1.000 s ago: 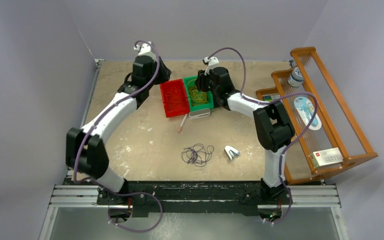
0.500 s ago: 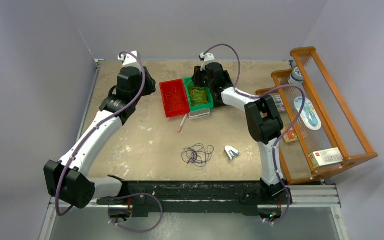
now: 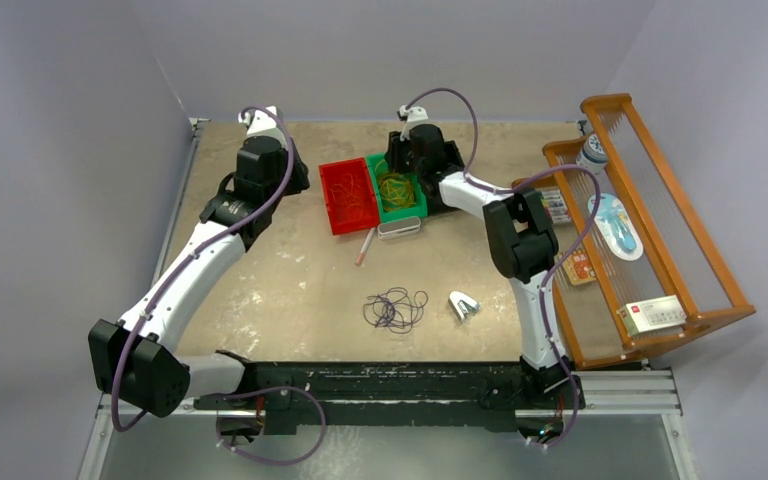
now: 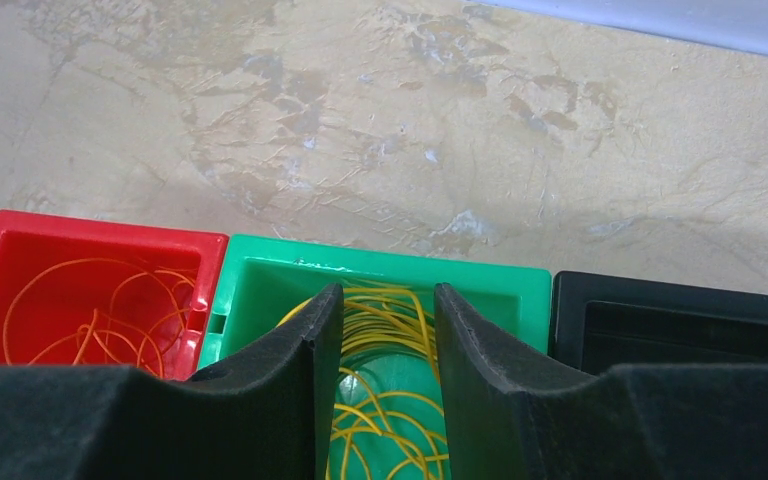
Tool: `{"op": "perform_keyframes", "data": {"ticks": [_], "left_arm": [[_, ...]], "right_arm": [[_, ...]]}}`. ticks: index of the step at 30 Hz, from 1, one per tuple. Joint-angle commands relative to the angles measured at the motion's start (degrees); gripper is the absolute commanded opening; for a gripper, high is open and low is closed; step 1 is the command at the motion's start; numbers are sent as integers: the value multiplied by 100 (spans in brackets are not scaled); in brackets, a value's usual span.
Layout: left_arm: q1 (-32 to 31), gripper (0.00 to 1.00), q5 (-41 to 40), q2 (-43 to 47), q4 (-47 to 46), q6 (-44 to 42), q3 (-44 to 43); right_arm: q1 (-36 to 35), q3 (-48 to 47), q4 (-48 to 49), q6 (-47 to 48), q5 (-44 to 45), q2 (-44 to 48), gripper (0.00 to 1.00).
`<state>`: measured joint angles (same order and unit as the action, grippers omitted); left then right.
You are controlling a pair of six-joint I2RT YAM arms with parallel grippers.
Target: Untangle the cables
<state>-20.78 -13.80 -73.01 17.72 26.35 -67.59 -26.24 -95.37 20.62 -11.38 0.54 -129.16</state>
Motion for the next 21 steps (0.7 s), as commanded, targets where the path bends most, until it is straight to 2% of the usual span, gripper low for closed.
{"op": "perform_keyframes", "data": {"ticks": [1,12,21], "left_arm": [[3,27,-91,69,-176,-100,8],[5,26,-70,-6,-204,-104,27],[21,26,-46,-7,-198,-115,29]], "right_arm": [[14,-141,191,33,69,4,40],[-25,40,293,166,36,-91,27],[-132,150,234,356,230,-122,25]]}}
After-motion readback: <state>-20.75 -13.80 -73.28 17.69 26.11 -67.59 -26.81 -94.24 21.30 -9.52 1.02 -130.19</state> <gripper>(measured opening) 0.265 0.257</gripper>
